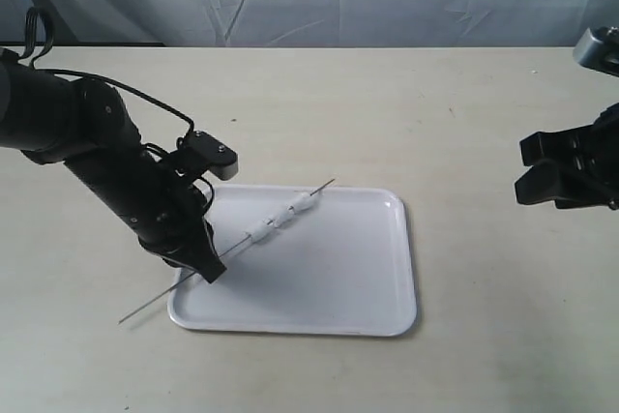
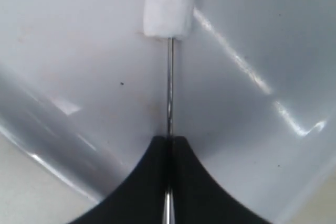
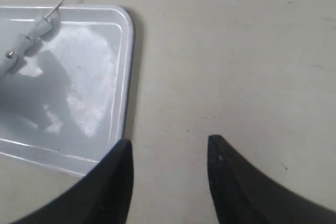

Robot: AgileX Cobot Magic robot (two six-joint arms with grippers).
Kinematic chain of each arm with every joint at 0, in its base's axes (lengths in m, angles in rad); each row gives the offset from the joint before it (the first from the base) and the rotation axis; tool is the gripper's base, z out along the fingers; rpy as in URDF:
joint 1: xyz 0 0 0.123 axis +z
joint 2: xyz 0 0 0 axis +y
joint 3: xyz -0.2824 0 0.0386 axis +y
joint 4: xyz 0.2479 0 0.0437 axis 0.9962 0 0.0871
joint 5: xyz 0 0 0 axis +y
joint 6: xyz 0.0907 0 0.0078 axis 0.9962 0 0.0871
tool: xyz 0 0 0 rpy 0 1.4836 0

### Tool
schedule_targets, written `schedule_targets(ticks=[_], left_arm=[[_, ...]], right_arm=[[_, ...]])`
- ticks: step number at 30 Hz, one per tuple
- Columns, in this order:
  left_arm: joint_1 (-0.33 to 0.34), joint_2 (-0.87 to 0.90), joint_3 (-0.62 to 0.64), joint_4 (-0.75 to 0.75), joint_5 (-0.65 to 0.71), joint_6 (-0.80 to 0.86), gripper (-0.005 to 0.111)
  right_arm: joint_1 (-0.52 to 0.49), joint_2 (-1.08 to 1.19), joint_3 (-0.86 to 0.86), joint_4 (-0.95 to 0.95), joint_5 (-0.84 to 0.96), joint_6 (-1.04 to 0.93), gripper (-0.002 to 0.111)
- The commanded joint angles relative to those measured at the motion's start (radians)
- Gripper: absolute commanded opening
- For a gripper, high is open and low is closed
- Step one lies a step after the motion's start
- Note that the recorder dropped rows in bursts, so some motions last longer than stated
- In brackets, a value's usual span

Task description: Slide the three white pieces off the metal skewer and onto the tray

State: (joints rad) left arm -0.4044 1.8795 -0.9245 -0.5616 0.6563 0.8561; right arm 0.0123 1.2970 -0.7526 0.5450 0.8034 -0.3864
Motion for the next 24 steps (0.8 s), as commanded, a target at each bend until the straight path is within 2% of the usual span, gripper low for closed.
schedule_targets(ticks=[1, 8, 14, 17, 22, 24], left_arm=[[-0.007, -0.004, -0.008, -0.04, 0.097, -0.052, 0.0], [-0.007, -0.13, -0.019, -0.138, 0.268, -0.154, 0.0], [-0.007, -0.239, 0.055, -0.174, 0.262, -0.196, 0.0], [-0.007, -0.289, 0.098, -0.199, 0.262, -0.234, 0.0], [-0.007, -0.364, 0.185, -0.322, 0.208, -0.254, 0.0], [-0.007, -0.388, 0.228, -0.387, 0.168, -0.249, 0.0]], right_arm=[[0.002, 0.002, 0.001, 0.098, -0.03, -0.06, 0.044], [0.035, 0.023, 0.001, 0.398, -0.054, -0.217, 0.044], [0.143, 0.095, 0.006, 0.523, -0.097, -0.226, 0.044], [0.221, 0.124, 0.049, 0.709, -0.196, -0.303, 0.044], [0.344, 0.176, 0.133, 1.151, -0.317, -0.586, 0.044], [0.379, 0.201, 0.152, 1.199, -0.315, -0.651, 0.044]])
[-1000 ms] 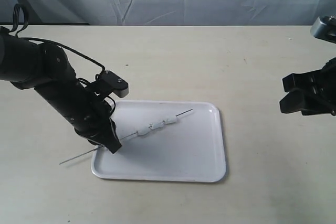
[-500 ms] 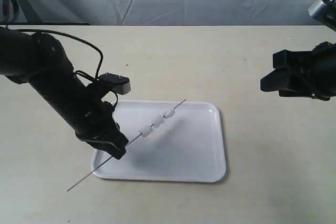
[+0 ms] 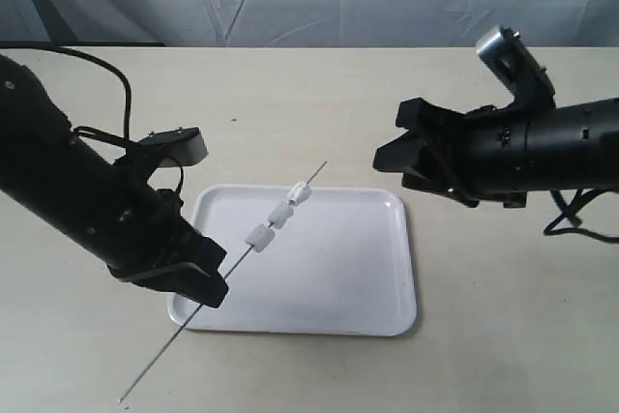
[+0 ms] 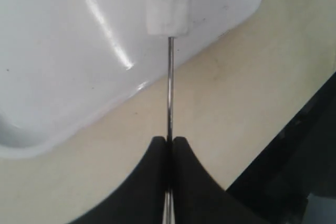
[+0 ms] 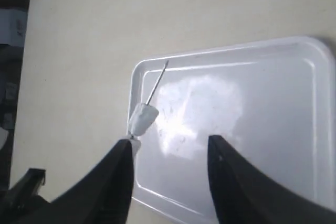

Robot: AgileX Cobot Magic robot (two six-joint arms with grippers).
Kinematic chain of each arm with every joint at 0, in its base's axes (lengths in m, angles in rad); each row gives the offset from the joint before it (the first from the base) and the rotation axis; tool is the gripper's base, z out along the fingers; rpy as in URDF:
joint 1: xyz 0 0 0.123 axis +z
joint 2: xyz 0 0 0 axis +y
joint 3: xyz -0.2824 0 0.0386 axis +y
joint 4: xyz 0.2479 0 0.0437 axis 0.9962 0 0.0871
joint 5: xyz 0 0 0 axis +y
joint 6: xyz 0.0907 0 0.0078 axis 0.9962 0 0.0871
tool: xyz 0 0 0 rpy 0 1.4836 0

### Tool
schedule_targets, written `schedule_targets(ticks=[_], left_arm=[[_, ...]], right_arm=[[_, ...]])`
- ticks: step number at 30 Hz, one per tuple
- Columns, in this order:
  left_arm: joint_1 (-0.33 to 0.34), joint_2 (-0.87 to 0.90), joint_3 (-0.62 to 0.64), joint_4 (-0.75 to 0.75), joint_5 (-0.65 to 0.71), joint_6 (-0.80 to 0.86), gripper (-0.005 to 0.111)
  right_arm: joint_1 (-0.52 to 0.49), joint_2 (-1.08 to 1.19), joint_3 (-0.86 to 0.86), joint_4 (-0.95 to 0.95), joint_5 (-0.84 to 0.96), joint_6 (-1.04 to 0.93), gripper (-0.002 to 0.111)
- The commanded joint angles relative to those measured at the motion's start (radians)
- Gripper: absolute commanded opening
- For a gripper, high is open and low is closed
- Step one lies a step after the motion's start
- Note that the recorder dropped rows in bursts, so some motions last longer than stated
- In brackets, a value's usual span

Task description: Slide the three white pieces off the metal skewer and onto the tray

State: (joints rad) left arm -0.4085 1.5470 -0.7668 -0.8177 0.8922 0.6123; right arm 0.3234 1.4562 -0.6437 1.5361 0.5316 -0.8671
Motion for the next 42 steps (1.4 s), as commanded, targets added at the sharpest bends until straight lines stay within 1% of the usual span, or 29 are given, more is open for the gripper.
schedule_targets(ticks=[1, 4, 7, 9, 13, 16, 21, 26, 31, 35, 38, 42], left_arm=[[-0.002, -0.065, 0.089, -0.155, -0.089, 0.0, 0.0], [-0.002, -0.082, 0.141, -0.181, -0.137, 0.002, 0.0], [-0.002, -0.083, 0.195, -0.251, -0.139, 0.022, 0.0], [-0.002, -0.083, 0.227, -0.324, -0.139, 0.101, 0.0], [-0.002, -0.083, 0.284, -0.498, -0.148, 0.277, 0.0], [-0.002, -0.083, 0.307, -0.574, -0.132, 0.343, 0.0], [-0.002, -0.083, 0.311, -0.592, -0.132, 0.353, 0.0], [-0.002, -0.083, 0.311, -0.648, -0.129, 0.371, 0.0], [-0.002, -0.083, 0.34, -0.658, -0.09, 0.371, 0.0], [-0.002, -0.083, 0.388, -0.735, -0.082, 0.412, 0.0], [-0.002, -0.083, 0.399, -0.745, -0.068, 0.429, 0.0], [-0.002, -0.083, 0.399, -0.761, -0.007, 0.451, 0.0]], right_arm=[[0.079, 0.055, 0.043, 0.208, -0.047, -0.17, 0.044], [0.11, 0.09, 0.043, 0.208, -0.036, -0.169, 0.044], [0.129, 0.127, 0.038, 0.208, -0.002, -0.169, 0.044], [0.138, 0.156, 0.029, 0.208, 0.022, -0.169, 0.044], [0.16, 0.229, -0.012, 0.208, 0.138, -0.155, 0.044], [0.174, 0.284, -0.061, 0.208, 0.165, -0.152, 0.044], [0.178, 0.324, -0.106, 0.208, 0.137, -0.142, 0.044], [0.179, 0.323, -0.109, 0.208, 0.125, -0.127, 0.044], [0.187, 0.323, -0.109, 0.208, 0.121, -0.127, 0.044], [0.21, 0.323, -0.113, 0.208, 0.1, -0.127, 0.044], [0.226, 0.323, -0.113, 0.208, 0.064, -0.127, 0.044], [0.236, 0.323, -0.115, 0.208, 0.063, -0.125, 0.044]])
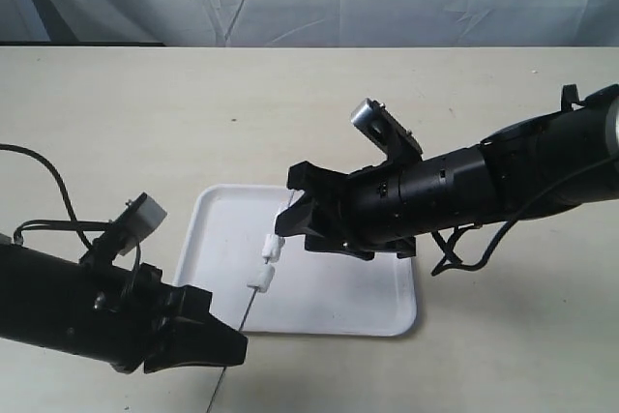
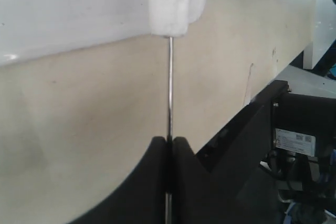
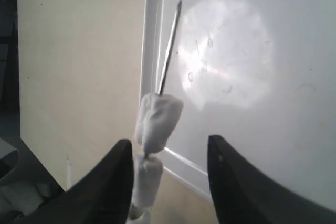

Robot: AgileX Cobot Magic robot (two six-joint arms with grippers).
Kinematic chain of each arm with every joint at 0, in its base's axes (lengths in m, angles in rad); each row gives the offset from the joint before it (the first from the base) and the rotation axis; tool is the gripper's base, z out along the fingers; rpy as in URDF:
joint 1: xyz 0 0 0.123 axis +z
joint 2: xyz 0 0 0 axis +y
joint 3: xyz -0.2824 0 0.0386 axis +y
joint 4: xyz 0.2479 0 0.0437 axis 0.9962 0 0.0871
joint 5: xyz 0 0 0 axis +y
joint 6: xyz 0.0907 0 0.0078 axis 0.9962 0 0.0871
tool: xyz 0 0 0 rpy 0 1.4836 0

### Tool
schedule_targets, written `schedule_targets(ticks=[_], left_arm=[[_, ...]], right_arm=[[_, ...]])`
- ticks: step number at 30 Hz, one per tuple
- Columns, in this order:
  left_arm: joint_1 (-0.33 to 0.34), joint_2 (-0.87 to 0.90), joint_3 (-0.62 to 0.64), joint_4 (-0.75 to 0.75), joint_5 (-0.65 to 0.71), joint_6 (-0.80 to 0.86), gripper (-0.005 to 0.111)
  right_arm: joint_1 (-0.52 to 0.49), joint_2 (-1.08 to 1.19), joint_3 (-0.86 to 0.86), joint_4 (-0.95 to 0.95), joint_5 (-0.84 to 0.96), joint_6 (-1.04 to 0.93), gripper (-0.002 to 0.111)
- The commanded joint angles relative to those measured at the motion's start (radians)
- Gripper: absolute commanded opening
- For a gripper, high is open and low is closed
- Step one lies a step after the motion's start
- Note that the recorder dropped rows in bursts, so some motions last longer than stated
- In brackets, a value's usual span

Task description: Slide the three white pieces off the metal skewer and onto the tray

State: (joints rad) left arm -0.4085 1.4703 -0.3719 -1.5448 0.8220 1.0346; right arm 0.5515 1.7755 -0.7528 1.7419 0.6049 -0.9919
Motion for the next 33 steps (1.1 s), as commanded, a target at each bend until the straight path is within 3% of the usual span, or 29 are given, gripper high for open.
schedule_targets(ticks=[1, 13, 19, 20, 22, 26, 27, 30, 33], left_arm=[[-0.002, -0.006, 0.004, -0.035, 0.069, 0.034, 0.0], [-0.002, -0.006, 0.004, -0.042, 0.094, 0.043, 0.0], [-0.002, -0.006, 0.004, -0.035, 0.083, 0.043, 0.0], [-0.002, -0.006, 0.004, -0.033, 0.083, 0.043, 0.0], [-0.002, -0.006, 0.008, -0.022, 0.085, 0.043, 0.0], [-0.002, -0.01, 0.086, -0.037, 0.064, 0.058, 0.0], [-0.002, -0.01, 0.095, -0.04, 0.066, 0.071, 0.0], [-0.002, -0.01, 0.117, -0.066, 0.088, 0.1, 0.0], [-0.002, -0.01, 0.139, -0.102, 0.101, 0.141, 0.0]], right_arm=[[0.01, 0.003, -0.01, 0.003, -0.008, -0.001, 0.044], [0.01, 0.003, -0.011, 0.003, -0.016, 0.006, 0.04], [0.01, 0.003, -0.011, 0.003, -0.032, 0.006, 0.002], [0.01, 0.003, -0.011, 0.003, -0.039, 0.006, 0.001], [0.01, 0.003, -0.011, 0.003, -0.052, 0.006, 0.003], [0.01, 0.003, -0.011, 0.003, -0.063, -0.029, 0.033], [0.01, 0.003, -0.011, 0.003, -0.066, -0.029, 0.036], [0.01, 0.003, -0.011, 0.003, -0.073, -0.029, 0.034], [0.01, 0.003, -0.011, 0.003, -0.075, -0.029, 0.023]])
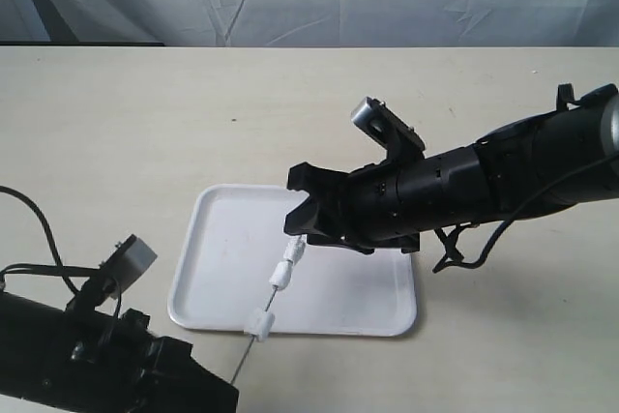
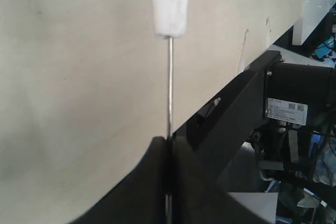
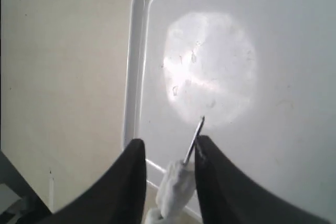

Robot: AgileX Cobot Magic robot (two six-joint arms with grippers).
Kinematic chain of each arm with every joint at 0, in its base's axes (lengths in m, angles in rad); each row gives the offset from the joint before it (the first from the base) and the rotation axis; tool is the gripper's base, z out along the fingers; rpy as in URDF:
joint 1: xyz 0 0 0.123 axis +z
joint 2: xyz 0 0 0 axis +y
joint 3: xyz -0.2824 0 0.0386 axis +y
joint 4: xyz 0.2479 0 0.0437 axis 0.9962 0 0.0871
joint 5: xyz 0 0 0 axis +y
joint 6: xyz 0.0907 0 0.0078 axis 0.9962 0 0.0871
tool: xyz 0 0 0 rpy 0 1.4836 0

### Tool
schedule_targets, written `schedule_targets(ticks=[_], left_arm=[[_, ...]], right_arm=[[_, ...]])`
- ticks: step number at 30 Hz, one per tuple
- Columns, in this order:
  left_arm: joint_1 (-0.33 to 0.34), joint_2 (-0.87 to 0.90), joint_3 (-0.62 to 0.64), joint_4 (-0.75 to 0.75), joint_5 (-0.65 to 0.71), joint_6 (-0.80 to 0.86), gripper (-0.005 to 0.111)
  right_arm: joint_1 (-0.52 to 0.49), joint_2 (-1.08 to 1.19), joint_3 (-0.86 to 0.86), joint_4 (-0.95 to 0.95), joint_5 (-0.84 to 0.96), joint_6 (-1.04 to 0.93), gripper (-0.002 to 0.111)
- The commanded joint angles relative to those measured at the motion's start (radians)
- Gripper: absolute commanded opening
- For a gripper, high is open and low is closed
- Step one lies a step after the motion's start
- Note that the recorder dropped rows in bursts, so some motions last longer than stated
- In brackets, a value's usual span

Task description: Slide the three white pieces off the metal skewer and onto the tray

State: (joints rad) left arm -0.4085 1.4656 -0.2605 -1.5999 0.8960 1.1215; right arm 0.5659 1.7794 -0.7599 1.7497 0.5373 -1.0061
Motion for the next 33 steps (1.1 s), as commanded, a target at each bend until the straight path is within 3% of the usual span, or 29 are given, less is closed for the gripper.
schedule_targets(ticks=[1, 3, 6, 9, 15, 18, 33], left_arm=[[-0.002, -0.005, 0.03, -0.057, 0.027, 0.072, 0.0], [-0.002, -0.005, 0.032, -0.073, 0.027, 0.091, 0.0], [-0.002, -0.005, 0.032, -0.096, 0.027, 0.111, 0.0], [-0.002, -0.005, 0.032, -0.099, 0.027, 0.113, 0.0], [-0.002, -0.005, 0.032, -0.137, 0.049, 0.145, 0.0], [-0.002, -0.005, 0.032, -0.138, 0.049, 0.16, 0.0], [-0.002, -0.005, 0.032, -0.135, 0.057, 0.164, 0.0]], right_arm=[[-0.005, -0.001, -0.004, -0.005, -0.007, -0.017, 0.02], [-0.005, -0.001, -0.004, -0.005, -0.007, -0.028, 0.021], [-0.005, -0.001, -0.004, -0.005, -0.009, -0.032, 0.037], [-0.005, -0.001, -0.004, -0.005, -0.002, -0.032, 0.043], [-0.005, -0.001, -0.004, -0.005, 0.054, -0.032, 0.041], [-0.005, -0.001, -0.004, -0.005, 0.059, -0.032, 0.032], [-0.005, -0.001, -0.004, -0.005, 0.046, -0.032, 0.025]])
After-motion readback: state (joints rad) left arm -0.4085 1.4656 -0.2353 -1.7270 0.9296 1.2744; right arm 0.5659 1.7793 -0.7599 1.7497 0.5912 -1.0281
